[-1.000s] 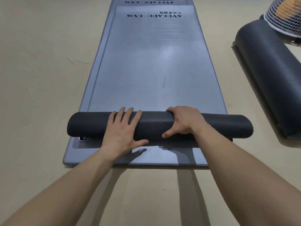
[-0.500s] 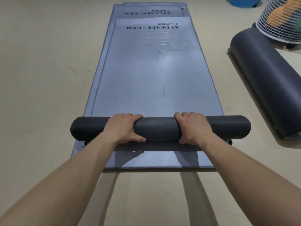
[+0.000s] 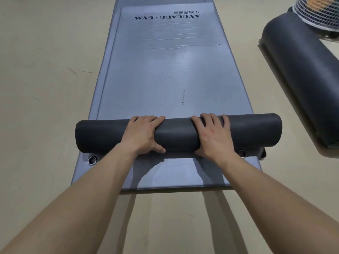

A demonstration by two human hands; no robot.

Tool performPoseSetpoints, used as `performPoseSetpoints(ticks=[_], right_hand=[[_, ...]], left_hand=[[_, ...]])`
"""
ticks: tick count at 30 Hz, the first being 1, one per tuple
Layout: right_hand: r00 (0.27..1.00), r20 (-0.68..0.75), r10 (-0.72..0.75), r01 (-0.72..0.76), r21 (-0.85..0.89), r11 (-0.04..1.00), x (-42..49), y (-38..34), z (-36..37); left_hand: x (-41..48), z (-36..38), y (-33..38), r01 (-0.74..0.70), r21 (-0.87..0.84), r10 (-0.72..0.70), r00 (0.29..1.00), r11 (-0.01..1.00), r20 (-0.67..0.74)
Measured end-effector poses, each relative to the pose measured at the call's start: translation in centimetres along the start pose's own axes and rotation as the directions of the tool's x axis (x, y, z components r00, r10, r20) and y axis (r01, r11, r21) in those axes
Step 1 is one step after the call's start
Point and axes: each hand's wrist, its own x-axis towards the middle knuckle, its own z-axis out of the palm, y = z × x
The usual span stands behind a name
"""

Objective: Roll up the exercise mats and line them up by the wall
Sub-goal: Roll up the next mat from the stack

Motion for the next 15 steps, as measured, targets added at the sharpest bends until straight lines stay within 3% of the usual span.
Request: performPoseSetpoints(ticks=[5, 10, 12, 15], right_hand=[[0.988, 0.15, -0.039, 0.033, 0.044, 0.998, 2.7, 1.1, -0.9], [0.962, 0.265, -0.064, 0.053, 0.049, 0.997, 3.4, 1.2, -2.9], [0.941, 0.329, -0.084, 0.069, 0.057, 0.996, 2.8, 1.2, -4.0], [0.863, 0.488, -0.129, 0.06, 0.155, 0.986, 1.7, 1.7, -5.4]], left_hand=[[-0.4, 2.0, 1.4, 0.085, 0.232, -0.066, 0.994, 0.969, -0.089], [-0.6, 1.1, 1.6, 0.044, 0.232, -0.013, 0.991, 0.972, -0.133], [-1.0, 0.2, 1.7, 0.014, 0.224, 0.003, 0.997, 0.974, -0.078], [-1.8, -1.5, 2.1, -0.058, 0.157, 0.04, 0.992, 0.986, 0.118]])
